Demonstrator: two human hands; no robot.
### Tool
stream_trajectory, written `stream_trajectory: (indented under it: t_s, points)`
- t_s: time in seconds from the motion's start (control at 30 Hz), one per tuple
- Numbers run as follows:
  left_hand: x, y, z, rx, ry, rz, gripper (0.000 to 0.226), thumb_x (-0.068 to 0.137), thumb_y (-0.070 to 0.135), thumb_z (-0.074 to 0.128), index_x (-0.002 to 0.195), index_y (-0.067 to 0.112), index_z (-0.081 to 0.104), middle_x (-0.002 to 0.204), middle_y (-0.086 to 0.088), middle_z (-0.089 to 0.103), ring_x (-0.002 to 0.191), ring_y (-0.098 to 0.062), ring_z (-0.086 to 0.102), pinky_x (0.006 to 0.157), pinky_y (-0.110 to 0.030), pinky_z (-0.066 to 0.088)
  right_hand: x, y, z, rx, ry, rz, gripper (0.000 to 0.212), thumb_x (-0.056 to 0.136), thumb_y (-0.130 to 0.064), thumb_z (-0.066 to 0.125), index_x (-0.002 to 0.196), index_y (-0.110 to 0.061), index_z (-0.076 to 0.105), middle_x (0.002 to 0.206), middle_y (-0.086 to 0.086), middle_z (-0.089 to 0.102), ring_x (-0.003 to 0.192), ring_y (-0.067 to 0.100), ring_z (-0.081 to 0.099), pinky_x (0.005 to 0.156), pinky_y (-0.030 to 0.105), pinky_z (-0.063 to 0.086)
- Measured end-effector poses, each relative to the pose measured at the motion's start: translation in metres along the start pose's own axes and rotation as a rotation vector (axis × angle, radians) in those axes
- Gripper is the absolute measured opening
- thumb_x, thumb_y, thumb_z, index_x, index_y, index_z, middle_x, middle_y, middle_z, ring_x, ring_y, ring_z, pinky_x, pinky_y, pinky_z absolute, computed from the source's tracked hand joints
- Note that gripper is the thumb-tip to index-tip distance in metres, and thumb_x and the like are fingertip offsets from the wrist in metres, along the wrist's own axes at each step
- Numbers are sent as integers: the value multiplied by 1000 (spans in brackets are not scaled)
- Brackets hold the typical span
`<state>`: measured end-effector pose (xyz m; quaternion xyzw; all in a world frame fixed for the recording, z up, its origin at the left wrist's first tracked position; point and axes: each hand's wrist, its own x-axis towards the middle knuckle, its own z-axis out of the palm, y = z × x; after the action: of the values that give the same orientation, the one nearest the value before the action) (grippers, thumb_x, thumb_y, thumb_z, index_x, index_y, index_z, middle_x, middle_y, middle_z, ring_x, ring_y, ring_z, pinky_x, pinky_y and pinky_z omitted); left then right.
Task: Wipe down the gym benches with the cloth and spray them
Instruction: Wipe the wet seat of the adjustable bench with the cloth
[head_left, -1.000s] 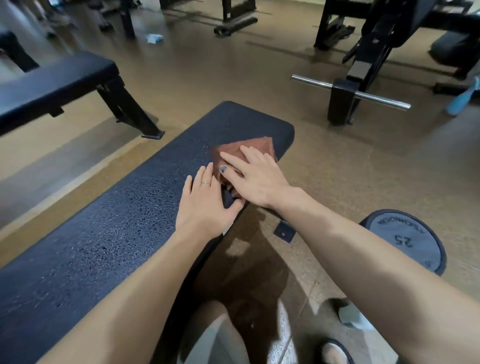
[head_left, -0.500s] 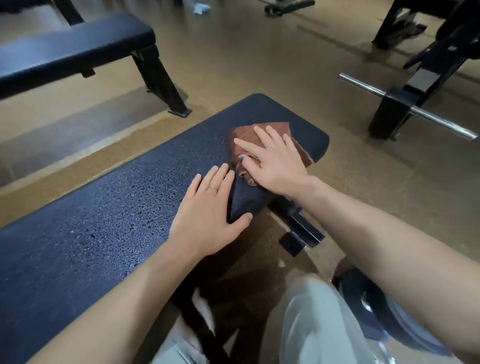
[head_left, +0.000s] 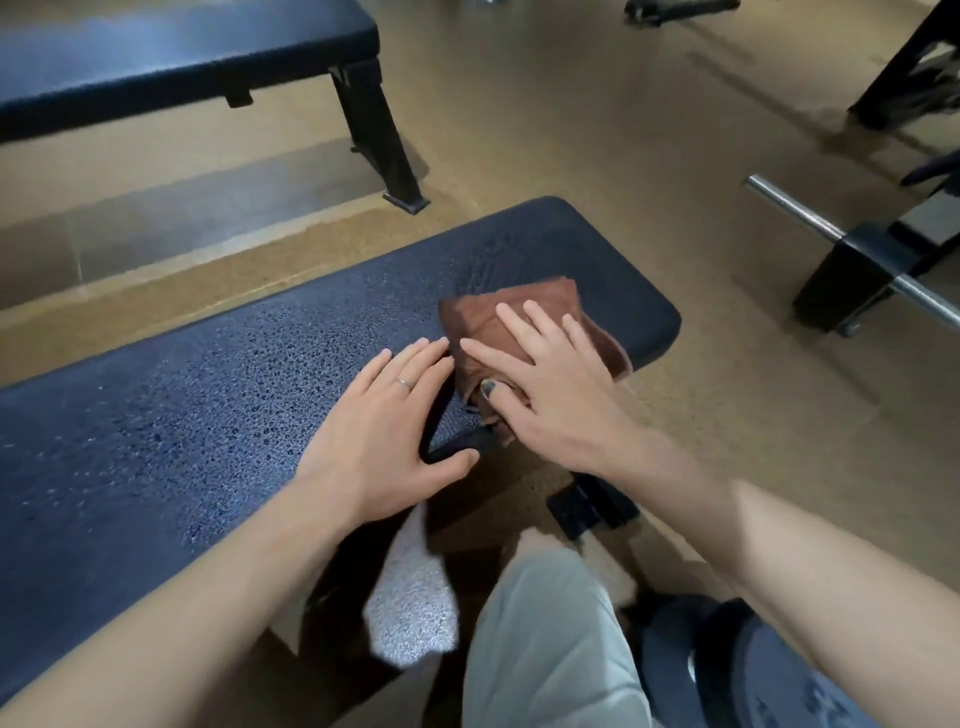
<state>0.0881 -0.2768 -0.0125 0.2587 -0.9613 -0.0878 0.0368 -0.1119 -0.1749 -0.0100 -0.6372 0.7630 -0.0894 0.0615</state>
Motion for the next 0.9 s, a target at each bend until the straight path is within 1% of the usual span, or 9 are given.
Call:
stream_trajectory:
  t_s: [0.07,0.17,0.3,0.37,0.47,0.5,0.6,0.73,0.9]
  points:
    - [0,0,0,2,-4,-10,102,81,79,47,161,18,25,170,5,18,158,-11,8,129,-38,7,7,6,1,-28,11,-18,52,102,-51,34,153,-54,34,170,-1,23,158,25,13,127,51,9]
    - [0,0,1,-11,11,-6,100,81,78,50,160,20,29,170,5,19,158,-12,11,129,-39,10,52,23,-1,-43,47,-10,51,102,-52,30,152,-52,38,169,1,26,157,26,17,126,53,14]
    - [0,-1,1,-14,20,1,98,81,78,49,159,21,31,170,6,20,157,-12,12,129,-39,9,100,30,3,-53,1,114,53,102,-53,25,155,-54,29,172,1,17,158,25,10,127,54,6]
    - [1,-2,1,-14,22,14,98,82,78,48,159,20,31,170,6,20,158,-12,13,129,-40,9,94,21,5,-39,6,143,53,103,-51,25,156,-53,29,172,2,16,159,25,8,127,54,4]
    - [0,-3,1,-16,29,13,99,81,77,47,157,15,35,168,0,28,157,-16,16,128,-43,13,49,-6,7,-16,99,130,55,100,-49,25,154,-50,37,169,4,25,157,28,16,126,57,13]
    - [-1,-3,1,-12,31,15,99,82,77,47,156,13,37,167,-3,30,157,-17,17,128,-43,15,33,-15,9,-25,106,125,56,99,-49,24,153,-49,38,169,4,27,157,28,18,125,58,15]
    - [0,-2,2,-9,39,24,98,82,76,46,155,12,37,166,-4,31,157,-18,18,128,-44,15,10,-22,11,-58,77,137,55,100,-50,26,155,-51,34,169,1,26,157,26,17,126,55,15]
    - [0,-2,0,-20,48,25,98,82,77,47,156,15,34,167,-1,28,157,-16,16,128,-42,12,40,-10,8,-78,91,145,53,102,-51,26,154,-51,34,169,1,26,157,26,19,126,55,15]
    - [1,-2,1,-40,64,23,98,81,78,49,156,18,35,167,4,27,157,-13,16,128,-40,12,68,-5,11,-36,62,200,54,102,-49,25,156,-50,31,171,4,19,158,28,12,127,56,7]
